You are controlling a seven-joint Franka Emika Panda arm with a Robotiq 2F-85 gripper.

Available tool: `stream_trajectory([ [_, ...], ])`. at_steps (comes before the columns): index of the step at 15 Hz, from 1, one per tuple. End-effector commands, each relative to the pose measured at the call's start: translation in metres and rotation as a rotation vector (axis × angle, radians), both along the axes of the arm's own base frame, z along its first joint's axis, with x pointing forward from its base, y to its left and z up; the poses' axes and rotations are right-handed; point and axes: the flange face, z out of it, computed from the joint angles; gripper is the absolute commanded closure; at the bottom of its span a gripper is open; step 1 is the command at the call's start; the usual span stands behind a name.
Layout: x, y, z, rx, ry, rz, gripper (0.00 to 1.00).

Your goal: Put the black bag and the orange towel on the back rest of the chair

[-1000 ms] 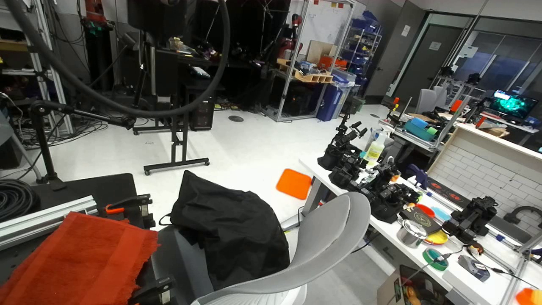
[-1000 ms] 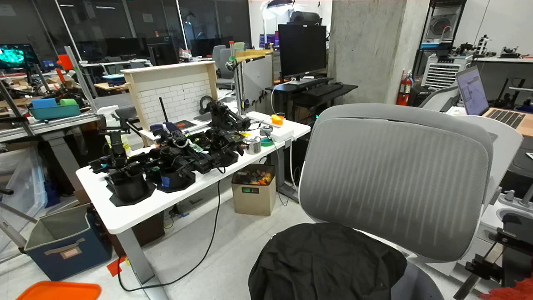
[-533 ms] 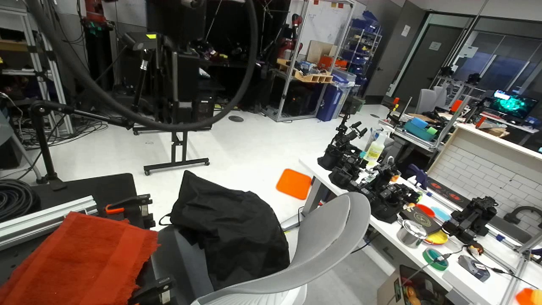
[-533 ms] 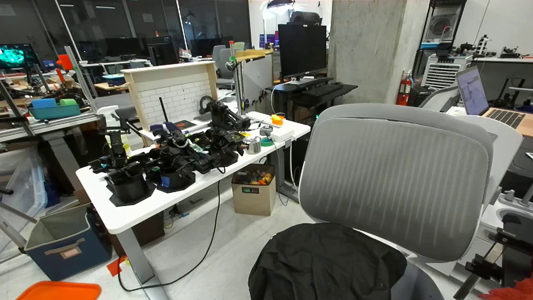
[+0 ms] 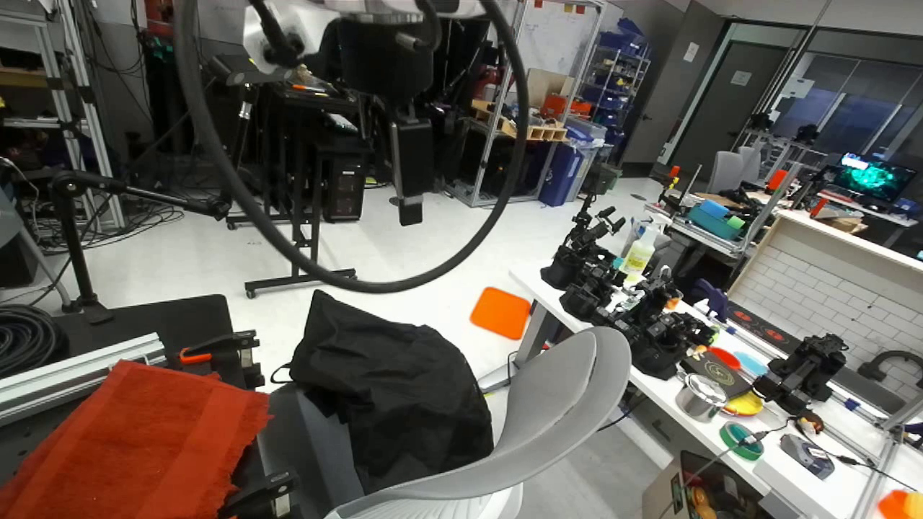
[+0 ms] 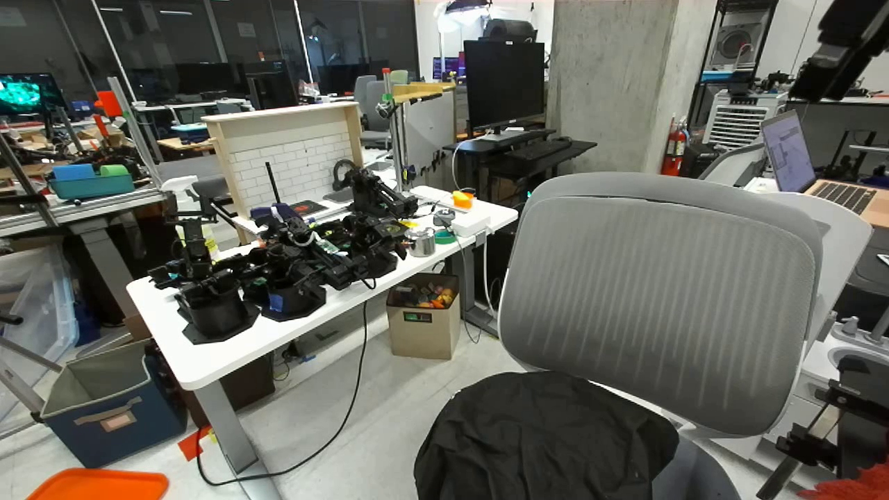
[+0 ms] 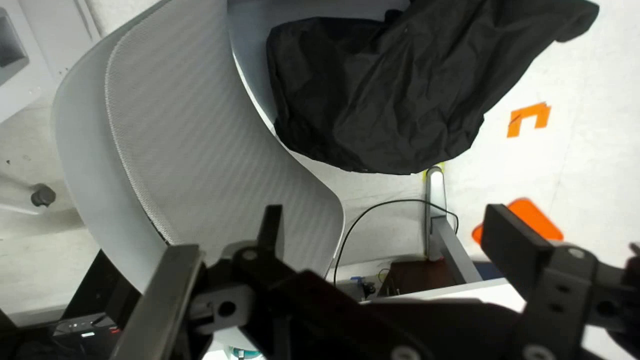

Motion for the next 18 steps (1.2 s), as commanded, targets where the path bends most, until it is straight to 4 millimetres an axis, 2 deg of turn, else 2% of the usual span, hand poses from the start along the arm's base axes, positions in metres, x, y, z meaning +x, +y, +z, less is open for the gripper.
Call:
stream_trajectory([
  [1,0.021,0.028,-0.039,0.077,-0.002,-0.122,0.00],
  [5,0.044,0.059,-0.096,0.146,0.073,-0.217,0.00],
  [7,0.061,0.057,-0.130,0.158,0.118,-0.272,0.00],
  [12,0.091,0.031,-0.203,0.155,0.263,-0.402,0.00],
  [15,0.102,0.027,-0.227,0.157,0.296,-0.443,0.00],
  [18,0.110,0.044,-0.242,0.144,0.292,-0.454,0.00],
])
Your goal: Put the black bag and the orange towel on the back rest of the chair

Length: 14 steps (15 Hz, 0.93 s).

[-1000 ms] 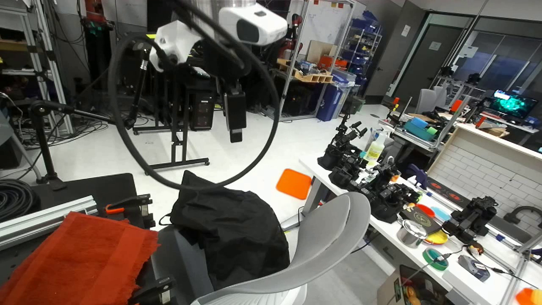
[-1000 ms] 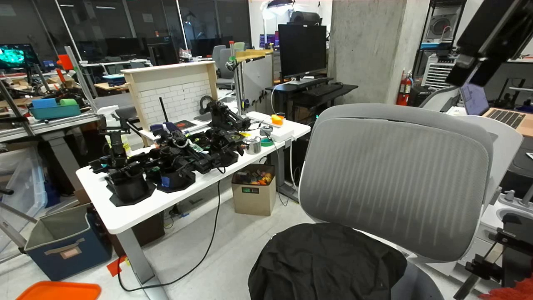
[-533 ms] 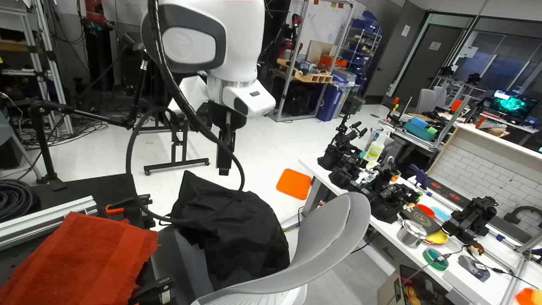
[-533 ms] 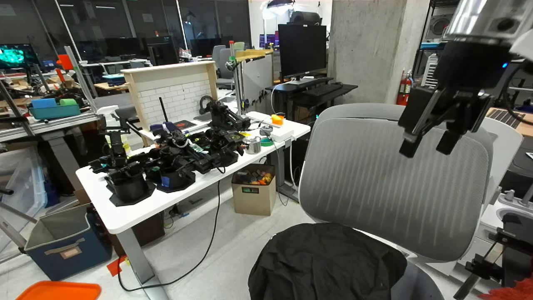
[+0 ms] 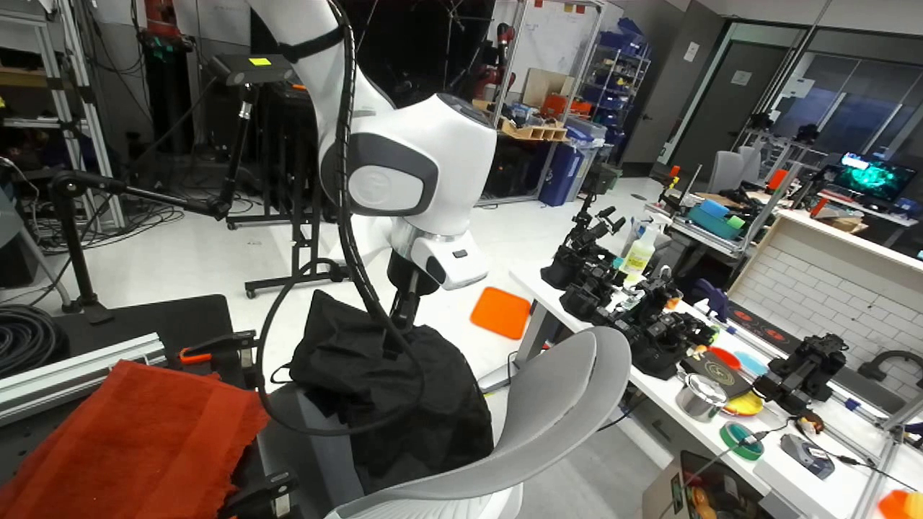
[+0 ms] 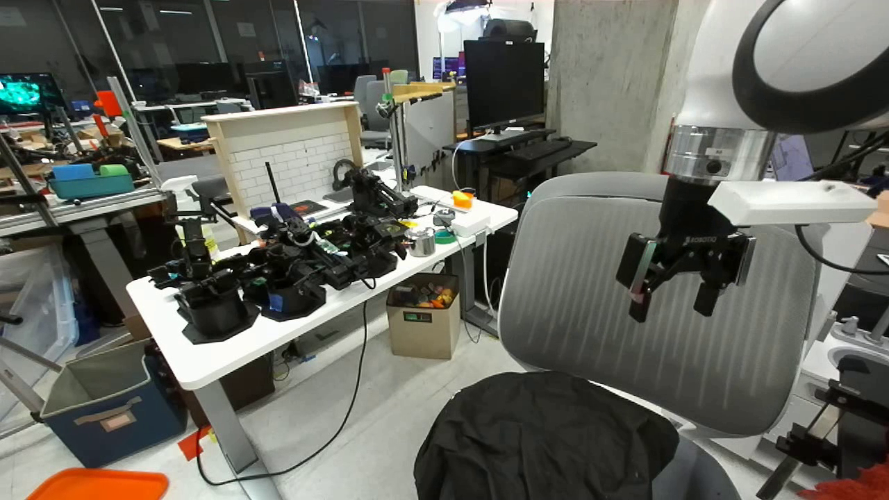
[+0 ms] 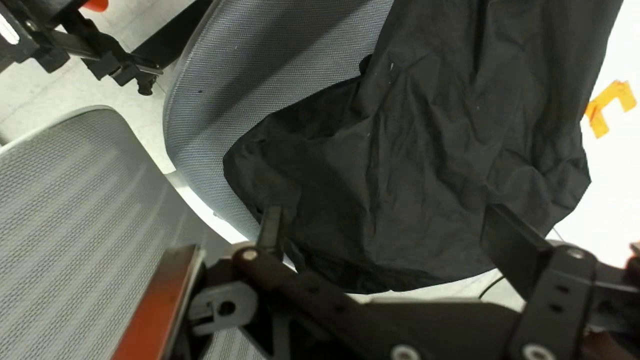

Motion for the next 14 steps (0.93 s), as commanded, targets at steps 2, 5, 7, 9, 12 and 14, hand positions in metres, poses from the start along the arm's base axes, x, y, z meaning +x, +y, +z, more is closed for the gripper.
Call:
stream_trajectory([
  [2,0.018,0.033,-0.019,-0.006,-0.003,-0.019,0.00],
  [5,0.027,0.064,-0.043,-0.037,0.002,0.005,0.00],
  [7,0.029,0.077,-0.066,-0.066,0.014,0.018,0.00],
  [9,0.028,0.083,-0.090,-0.097,0.035,0.024,0.00],
  [12,0.025,0.085,-0.122,-0.140,0.093,0.025,0.00],
  [14,0.021,0.087,-0.135,-0.158,0.113,0.026,0.00],
])
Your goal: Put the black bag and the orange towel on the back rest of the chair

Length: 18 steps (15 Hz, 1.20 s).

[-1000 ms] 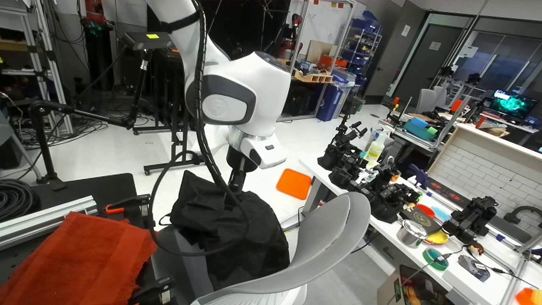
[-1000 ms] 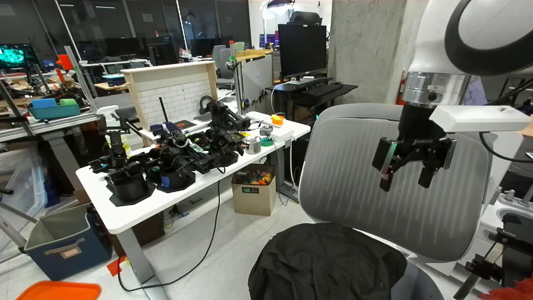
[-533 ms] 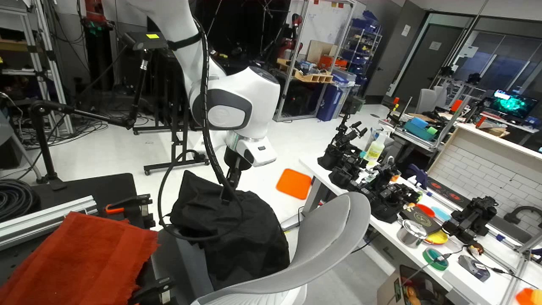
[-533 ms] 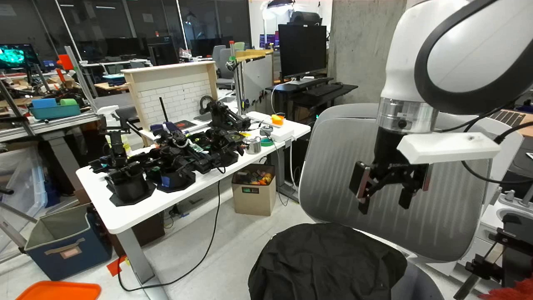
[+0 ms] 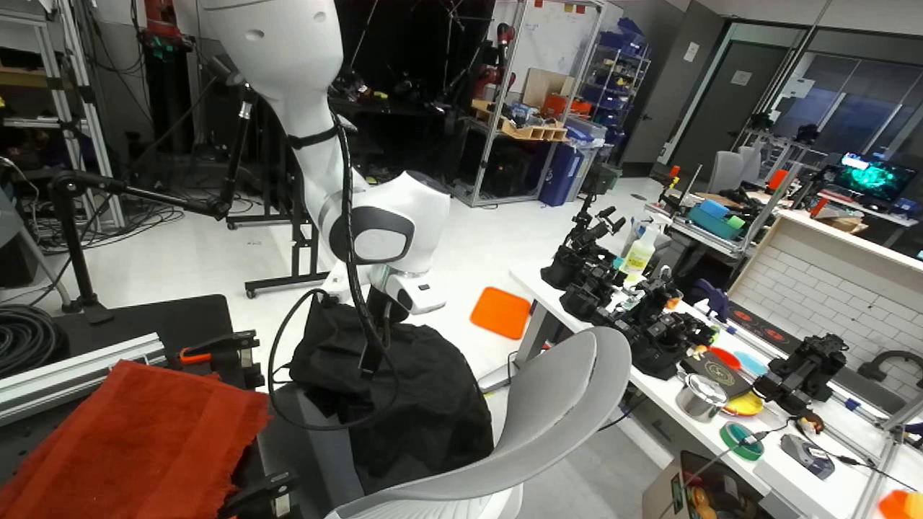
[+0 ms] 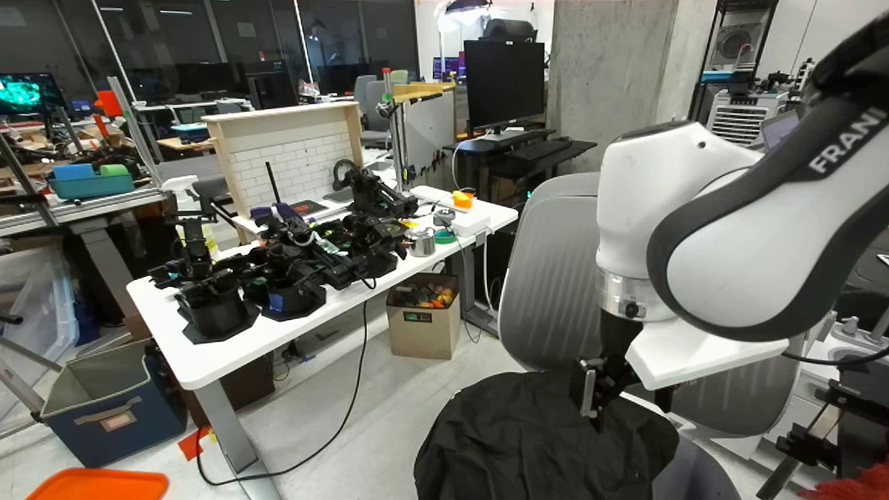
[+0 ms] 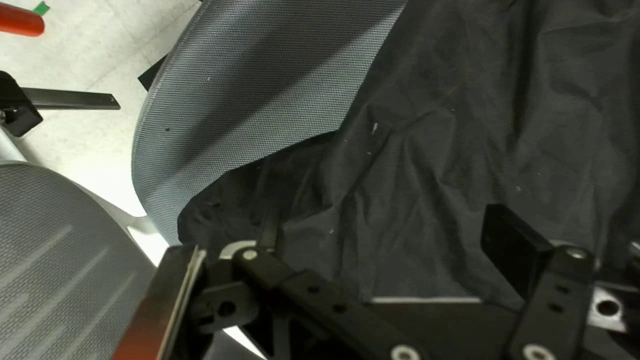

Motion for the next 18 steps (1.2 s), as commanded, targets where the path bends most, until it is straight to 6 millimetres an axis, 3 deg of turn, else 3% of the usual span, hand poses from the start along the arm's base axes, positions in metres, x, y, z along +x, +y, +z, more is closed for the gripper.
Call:
stream_trajectory([
  [1,0.004,0.003,-0.021,-0.050,0.019,-0.001,0.00],
  [8,0.026,-0.011,-0.039,-0.087,0.004,0.005,0.00],
  [14,0.012,-0.014,-0.070,-0.105,0.050,0.004,0.00],
  [15,0.013,-0.013,-0.073,-0.107,0.051,0.004,0.09],
  [16,0.016,-0.015,-0.075,-0.114,0.049,0.005,0.26],
  [18,0.023,-0.021,-0.070,-0.122,0.033,0.001,0.42],
])
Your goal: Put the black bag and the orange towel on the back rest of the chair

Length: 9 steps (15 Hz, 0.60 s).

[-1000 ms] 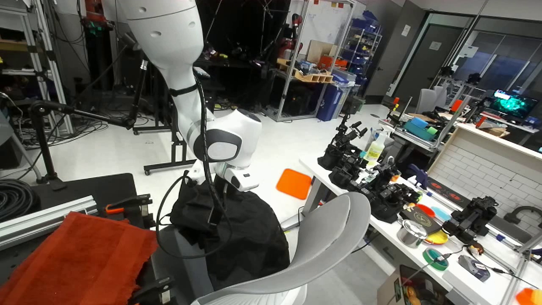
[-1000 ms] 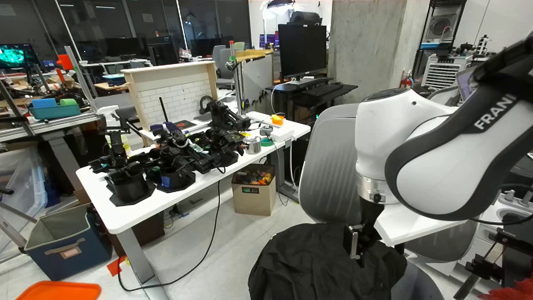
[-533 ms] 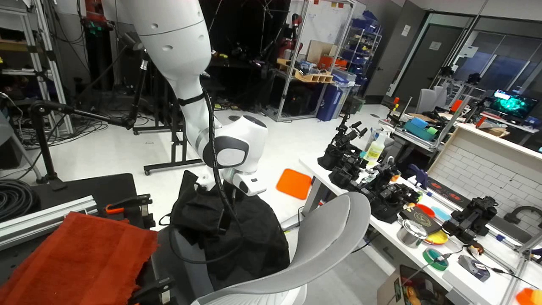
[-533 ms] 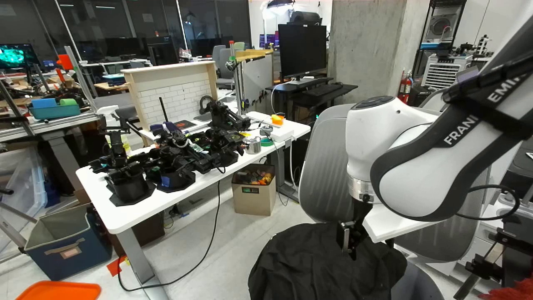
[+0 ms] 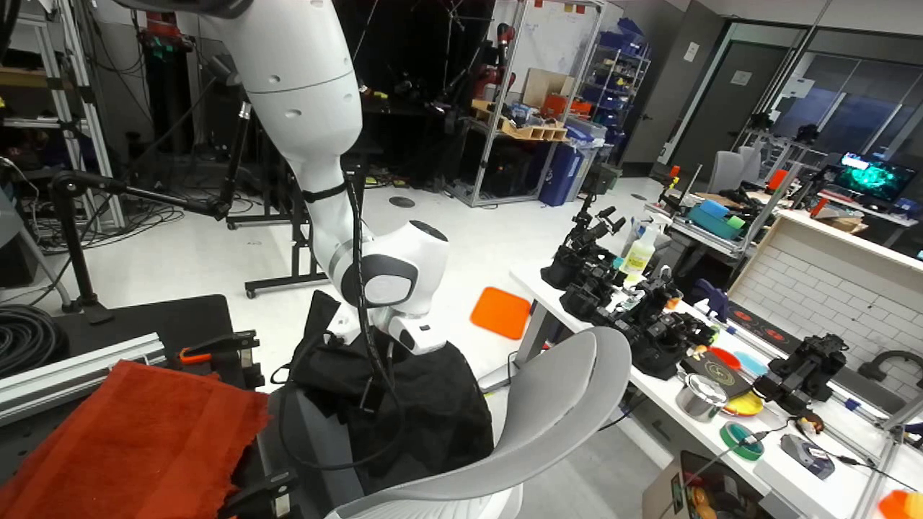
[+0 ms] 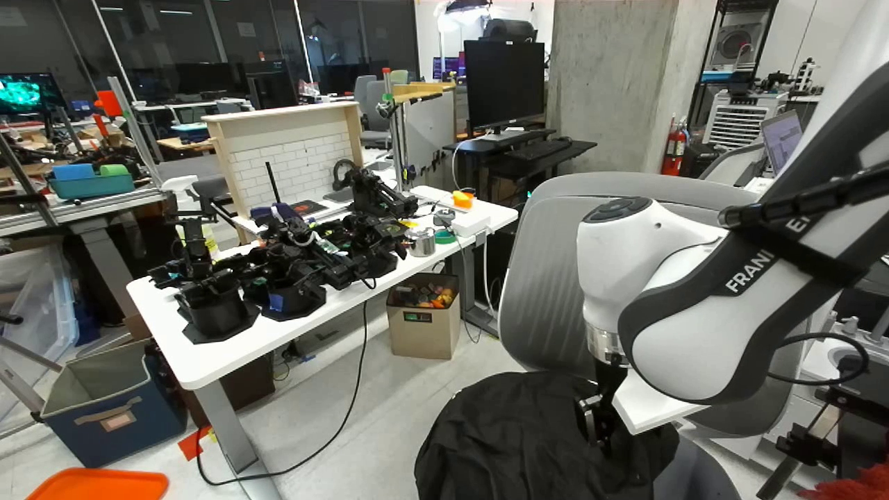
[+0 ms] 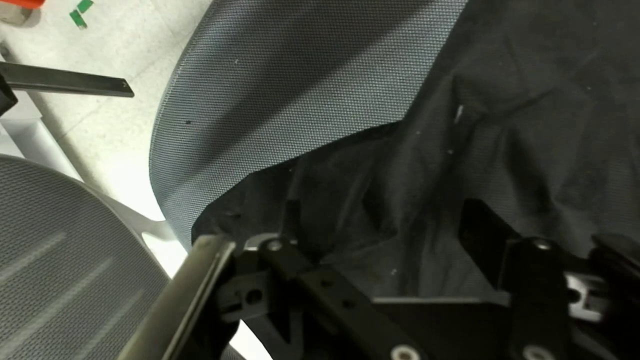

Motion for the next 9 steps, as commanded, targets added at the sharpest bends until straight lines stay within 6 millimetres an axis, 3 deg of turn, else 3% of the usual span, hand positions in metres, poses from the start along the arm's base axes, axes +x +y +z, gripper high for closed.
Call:
stream_trajectory([
  [1,0.018,-0.009,0.009,-0.035,-0.039,-0.004,0.49],
  [7,0.034,-0.050,0.055,-0.058,-0.109,-0.041,0.95],
  [9,0.036,-0.070,0.070,-0.066,-0.128,-0.065,1.00],
])
